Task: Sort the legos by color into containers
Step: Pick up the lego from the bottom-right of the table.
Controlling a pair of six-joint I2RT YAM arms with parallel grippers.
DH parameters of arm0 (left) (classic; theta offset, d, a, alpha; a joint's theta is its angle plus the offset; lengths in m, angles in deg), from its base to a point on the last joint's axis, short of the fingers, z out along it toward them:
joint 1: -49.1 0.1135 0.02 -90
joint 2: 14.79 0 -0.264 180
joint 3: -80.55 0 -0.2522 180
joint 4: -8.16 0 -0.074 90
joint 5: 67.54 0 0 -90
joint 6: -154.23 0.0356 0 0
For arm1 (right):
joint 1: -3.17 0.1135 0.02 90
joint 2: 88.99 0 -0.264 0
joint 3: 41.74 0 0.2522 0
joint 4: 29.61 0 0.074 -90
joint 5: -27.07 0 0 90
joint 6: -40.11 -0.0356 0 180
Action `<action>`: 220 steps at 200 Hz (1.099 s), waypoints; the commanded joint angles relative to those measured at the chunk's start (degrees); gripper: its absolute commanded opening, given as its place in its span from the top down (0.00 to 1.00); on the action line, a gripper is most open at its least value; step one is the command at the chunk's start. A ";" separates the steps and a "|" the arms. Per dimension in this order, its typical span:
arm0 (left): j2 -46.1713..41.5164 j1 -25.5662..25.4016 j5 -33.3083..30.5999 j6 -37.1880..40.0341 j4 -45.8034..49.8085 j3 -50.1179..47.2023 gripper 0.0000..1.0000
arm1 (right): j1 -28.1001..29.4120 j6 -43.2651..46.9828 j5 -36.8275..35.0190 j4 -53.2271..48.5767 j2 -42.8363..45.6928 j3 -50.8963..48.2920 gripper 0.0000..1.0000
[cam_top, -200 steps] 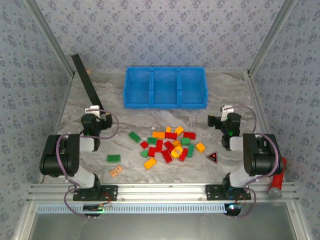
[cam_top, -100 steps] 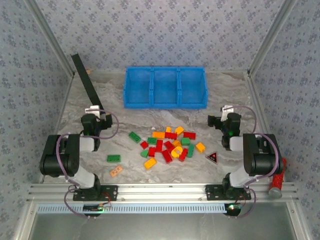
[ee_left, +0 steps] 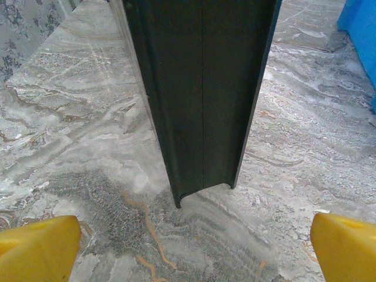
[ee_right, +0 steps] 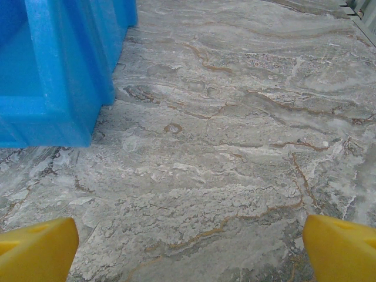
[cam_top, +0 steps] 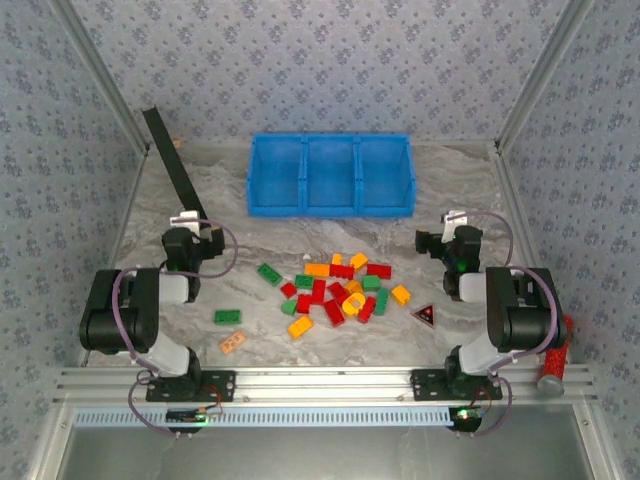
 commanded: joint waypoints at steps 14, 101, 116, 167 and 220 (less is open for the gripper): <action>-0.03 0.29 1.00 0.13 -1.55 1.10 0.00 | -0.15 -0.72 -0.51 1.05 0.58 0.53 0.00; -2.83 0.56 3.04 0.65 9.75 6.19 0.00 | 8.83 -4.83 -6.98 -45.04 20.96 17.44 0.00; -5.65 -0.15 -0.11 -0.07 24.94 14.33 0.05 | 10.51 -13.41 -7.51 -51.74 26.76 18.30 0.00; -8.38 -5.91 -1.58 0.24 51.93 34.63 0.05 | 15.50 -31.80 -1.17 -72.62 38.19 15.91 0.07; -3.13 -10.72 1.73 3.01 63.10 48.35 0.05 | 22.27 -48.01 2.56 -83.77 39.22 12.79 0.15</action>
